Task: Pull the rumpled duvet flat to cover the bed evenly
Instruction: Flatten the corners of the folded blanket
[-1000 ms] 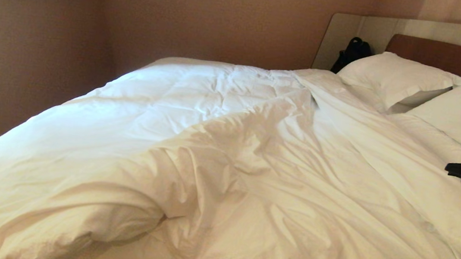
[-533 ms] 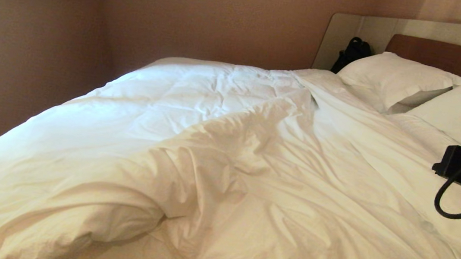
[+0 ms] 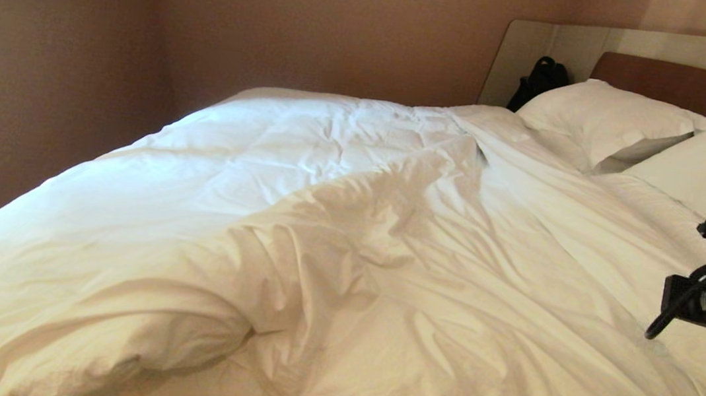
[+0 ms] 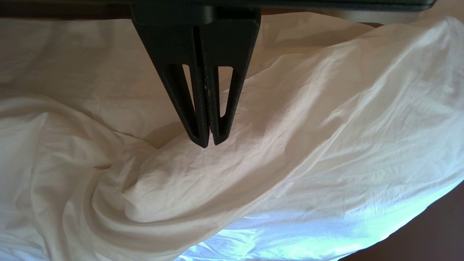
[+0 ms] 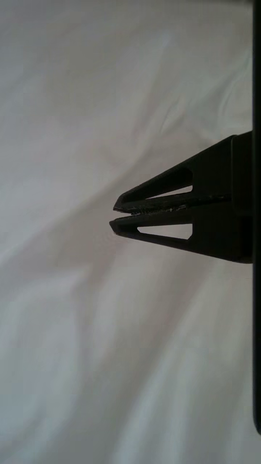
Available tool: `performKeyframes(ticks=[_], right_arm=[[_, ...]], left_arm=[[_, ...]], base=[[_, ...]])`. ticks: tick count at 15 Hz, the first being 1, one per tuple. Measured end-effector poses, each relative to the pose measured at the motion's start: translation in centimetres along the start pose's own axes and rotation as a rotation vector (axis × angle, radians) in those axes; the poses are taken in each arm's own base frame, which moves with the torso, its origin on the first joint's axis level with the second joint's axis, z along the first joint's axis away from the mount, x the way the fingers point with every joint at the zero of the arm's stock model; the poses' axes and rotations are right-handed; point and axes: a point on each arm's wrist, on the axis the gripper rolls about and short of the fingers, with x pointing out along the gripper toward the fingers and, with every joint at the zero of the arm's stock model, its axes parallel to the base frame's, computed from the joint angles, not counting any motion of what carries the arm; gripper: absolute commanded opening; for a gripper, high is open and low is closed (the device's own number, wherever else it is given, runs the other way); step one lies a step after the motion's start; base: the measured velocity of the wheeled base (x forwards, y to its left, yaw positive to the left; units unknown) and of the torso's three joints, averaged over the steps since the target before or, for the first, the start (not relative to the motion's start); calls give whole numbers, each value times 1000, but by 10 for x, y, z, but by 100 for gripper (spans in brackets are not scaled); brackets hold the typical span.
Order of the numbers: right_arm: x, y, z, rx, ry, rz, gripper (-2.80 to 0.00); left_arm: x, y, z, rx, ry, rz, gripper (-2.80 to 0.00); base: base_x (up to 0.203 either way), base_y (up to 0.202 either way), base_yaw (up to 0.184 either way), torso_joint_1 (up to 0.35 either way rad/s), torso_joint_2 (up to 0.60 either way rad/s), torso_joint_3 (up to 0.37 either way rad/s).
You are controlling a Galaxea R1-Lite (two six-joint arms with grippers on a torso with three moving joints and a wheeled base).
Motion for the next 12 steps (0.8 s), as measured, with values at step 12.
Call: performKeyframes(ticks=[12], right_arm=[[9, -89, -43, 49, -5, -234, -280]], left_arm=[[0, 0, 0, 0, 0, 0, -280]], base=[[0, 0, 0, 0, 0, 0]])
